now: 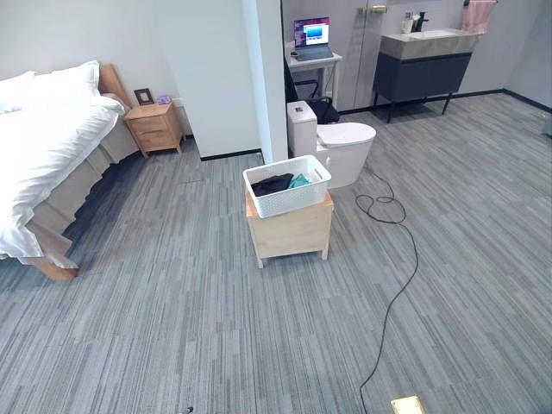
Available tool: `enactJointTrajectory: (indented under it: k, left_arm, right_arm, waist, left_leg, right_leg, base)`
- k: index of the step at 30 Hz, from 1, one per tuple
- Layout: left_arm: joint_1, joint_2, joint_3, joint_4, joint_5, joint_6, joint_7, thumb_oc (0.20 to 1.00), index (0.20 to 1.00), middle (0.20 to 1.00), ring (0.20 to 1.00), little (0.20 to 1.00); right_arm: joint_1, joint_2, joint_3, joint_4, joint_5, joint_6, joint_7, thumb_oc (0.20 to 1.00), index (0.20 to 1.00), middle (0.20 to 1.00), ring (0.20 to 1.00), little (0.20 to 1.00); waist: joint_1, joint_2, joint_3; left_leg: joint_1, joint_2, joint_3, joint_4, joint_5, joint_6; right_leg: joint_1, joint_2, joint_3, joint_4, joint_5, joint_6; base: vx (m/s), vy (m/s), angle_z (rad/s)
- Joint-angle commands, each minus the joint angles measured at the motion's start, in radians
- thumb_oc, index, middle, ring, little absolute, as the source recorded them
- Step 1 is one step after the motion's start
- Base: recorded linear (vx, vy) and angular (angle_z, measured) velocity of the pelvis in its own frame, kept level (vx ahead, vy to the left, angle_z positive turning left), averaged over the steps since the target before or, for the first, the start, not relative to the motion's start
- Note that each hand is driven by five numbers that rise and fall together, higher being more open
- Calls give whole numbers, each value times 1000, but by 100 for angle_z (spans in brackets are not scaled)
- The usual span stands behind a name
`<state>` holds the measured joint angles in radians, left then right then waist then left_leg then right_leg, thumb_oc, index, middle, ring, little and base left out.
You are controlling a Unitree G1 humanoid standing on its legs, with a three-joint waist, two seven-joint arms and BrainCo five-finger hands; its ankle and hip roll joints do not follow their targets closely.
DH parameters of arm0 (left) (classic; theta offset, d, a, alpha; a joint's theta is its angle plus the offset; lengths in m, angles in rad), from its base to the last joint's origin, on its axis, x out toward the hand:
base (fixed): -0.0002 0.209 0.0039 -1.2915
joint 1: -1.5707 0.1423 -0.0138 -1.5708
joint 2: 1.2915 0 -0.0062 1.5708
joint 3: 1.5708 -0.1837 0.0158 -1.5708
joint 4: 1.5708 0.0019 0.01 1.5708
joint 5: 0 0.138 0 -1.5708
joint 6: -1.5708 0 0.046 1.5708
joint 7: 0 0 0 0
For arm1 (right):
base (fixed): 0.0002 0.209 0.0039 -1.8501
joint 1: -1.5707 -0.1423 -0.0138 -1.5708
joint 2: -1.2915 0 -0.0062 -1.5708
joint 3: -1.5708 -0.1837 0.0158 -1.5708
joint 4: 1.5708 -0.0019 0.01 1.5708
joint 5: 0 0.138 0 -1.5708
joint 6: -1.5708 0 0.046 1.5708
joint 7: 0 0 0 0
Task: Grab the laundry basket,head to the washer,open it,put in the laundry and shut it.
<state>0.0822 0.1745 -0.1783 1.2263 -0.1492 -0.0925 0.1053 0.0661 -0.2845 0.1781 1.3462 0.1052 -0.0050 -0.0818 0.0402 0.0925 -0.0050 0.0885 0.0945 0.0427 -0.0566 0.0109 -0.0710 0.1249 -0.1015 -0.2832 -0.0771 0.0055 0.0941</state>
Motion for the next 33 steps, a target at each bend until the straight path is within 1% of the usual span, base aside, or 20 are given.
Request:
enactJointTrajectory:
  k: [1,11,21,26,29,30,31,32,33]
  left_arm:
    - [-43,37,9,17,-8,-33,10,1000,1000,1000,1000,1000]
    - [-40,43,32,12,-26,-31,21,1000,1000,1000,1000,1000]
    - [-42,36,26,18,-32,-29,15,1000,1000,1000,1000,1000]
    - [-51,35,12,7,-30,-27,13,1000,1000,1000,1000,1000]
    - [-55,33,9,9,-35,-22,9,1000,1000,1000,1000,1000]
    - [-61,31,1,18,-30,-20,5,1000,1000,1000,1000,1000]
    - [-72,31,-6,20,-33,-17,2,1000,1000,1000,1000,1000]
    - [-72,31,-6,20,-33,-17,2,1000,1000,1000,1000,1000]
    - [-74,31,-7,18,-37,-15,0,1000,1000,1000,1000,1000]
  right_arm:
    - [-49,31,17,55,2,-15,4,1000,1000,1000,1000,1000]
    - [-43,29,10,52,8,-15,0,1000,1000,1000,1000,1000]
    - [-48,20,-12,63,28,-13,-5,1000,1000,1000,1000,1000]
    - [-51,15,-18,72,40,-12,-1,1000,1000,1000,1000,1000]
    - [-52,11,-30,79,54,-11,1,1000,1000,1000,1000,1000]
    - [-55,7,-34,86,53,-10,1,1000,1000,1000,1000,1000]
    - [-62,2,-41,92,60,-12,-2,1000,1000,1000,1000,1000]
    - [-62,2,-40,92,60,-12,-2,1000,1000,1000,1000,1000]
    - [-63,0,-44,94,63,-12,-1,1000,1000,1000,1000,1000]
  waist:
    - [11,-83,22]
    - [9,-84,23]
    - [4,-80,24]
    - [-1,-75,28]
    - [-5,-70,30]
    - [-10,-69,38]
    - [-16,-68,51]
    - [-16,-68,51]
    - [-18,-68,61]
  left_leg:
    - [14,-6,-22,-31,-32,-15]
    - [15,0,-22,-31,-29,-19]
    - [14,8,-15,-31,-27,-24]
    - [-1,17,-24,-26,-19,-29]
    - [0,24,-28,-15,-21,-32]
    - [-9,35,-30,19,-30,-38]
    - [-37,51,-35,80,-39,-50]
    - [-37,51,-36,80,-40,-50]
    - [-51,57,-37,119,-44,-56]
  right_leg:
    - [-18,-72,2,-10,6,33]
    - [-17,-68,6,-10,3,31]
    - [-20,-59,10,-10,-3,30]
    - [-30,-45,20,-10,-11,20]
    - [-23,-32,31,-10,-21,9]
    - [-17,-21,34,-8,-30,-3]
    - [-22,-8,35,17,-50,-20]
    - [-22,-8,35,17,-50,-20]
    - [-24,3,36,38,-69,-34]
  base:
    - [0,0,0]
    - [0,0,0]
    - [3,-5,-1]
    - [14,-32,-2]
    - [39,-67,1]
    - [50,-159,-1]
    - [38,-138,1]
    - [24,-121,8]
    - [26,-86,10]
